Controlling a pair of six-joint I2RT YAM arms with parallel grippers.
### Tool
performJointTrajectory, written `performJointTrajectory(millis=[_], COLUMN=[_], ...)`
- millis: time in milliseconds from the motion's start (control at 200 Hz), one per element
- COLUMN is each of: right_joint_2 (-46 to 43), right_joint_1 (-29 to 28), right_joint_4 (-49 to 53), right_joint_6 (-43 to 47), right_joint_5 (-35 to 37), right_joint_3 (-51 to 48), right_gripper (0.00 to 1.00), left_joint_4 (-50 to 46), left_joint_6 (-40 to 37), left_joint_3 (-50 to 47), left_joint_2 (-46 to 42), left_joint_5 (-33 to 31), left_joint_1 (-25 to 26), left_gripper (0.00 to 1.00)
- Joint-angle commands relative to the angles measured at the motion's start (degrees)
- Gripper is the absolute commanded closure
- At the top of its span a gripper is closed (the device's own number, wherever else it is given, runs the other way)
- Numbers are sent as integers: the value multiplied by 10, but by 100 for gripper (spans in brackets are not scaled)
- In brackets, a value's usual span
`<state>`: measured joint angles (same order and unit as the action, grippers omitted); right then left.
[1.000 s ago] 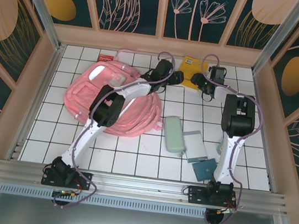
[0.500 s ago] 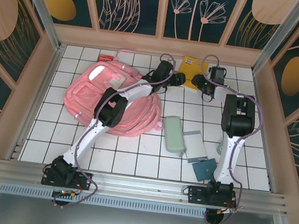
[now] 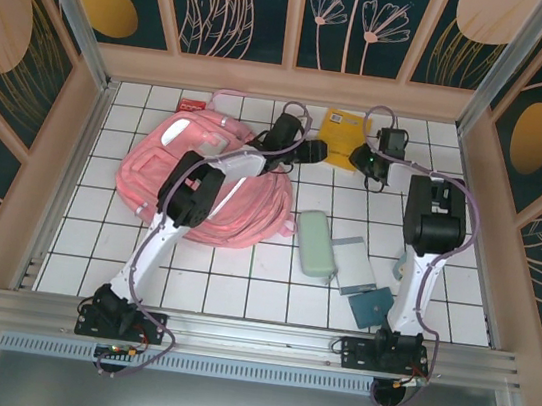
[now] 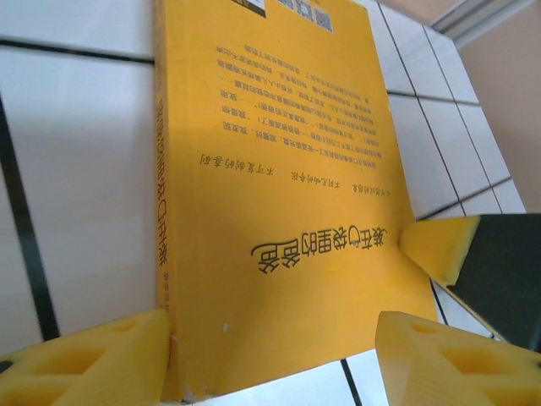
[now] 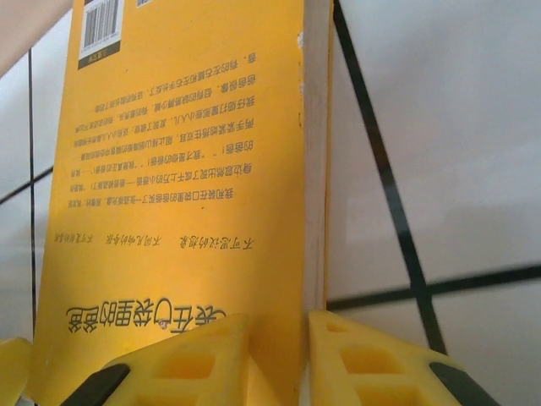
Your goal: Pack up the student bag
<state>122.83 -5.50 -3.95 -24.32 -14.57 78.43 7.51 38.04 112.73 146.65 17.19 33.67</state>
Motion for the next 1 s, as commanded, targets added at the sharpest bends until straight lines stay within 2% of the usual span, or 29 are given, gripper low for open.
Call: performJointTrajectory(millis=[0, 195, 370, 500, 596, 756, 996], right_joint_2=[-50, -116, -168, -171, -160, -135, -106], right_joint_1=[-24, -31, -39, -40, -40, -39, -37], right_joint_4=[14, 0, -27, -17, -10, 0, 15], right_joint_6=[5, 3, 5, 14, 23, 33, 34], right_joint_5=[-29, -24, 6, 37, 60, 77, 88], right_joint_3=[-37, -127, -208, -202, -185, -152, -128], right_gripper=[77, 77, 73, 67, 66, 65, 64], left_joint_4=[15, 46, 35, -29, -76, -132, -203], left_joint_6=[3, 26, 42, 3, -16, -22, -23], left_joint_3=[-79, -216, -271, -215, -152, -66, 3], left_joint_2=[-54, -140, -186, -181, -149, -86, -33], left_joint_5=[48, 23, -22, -80, -109, -128, -147], left_joint_1=[36, 65, 68, 68, 64, 58, 57], left_gripper=[35, 34, 32, 31, 31, 31, 31])
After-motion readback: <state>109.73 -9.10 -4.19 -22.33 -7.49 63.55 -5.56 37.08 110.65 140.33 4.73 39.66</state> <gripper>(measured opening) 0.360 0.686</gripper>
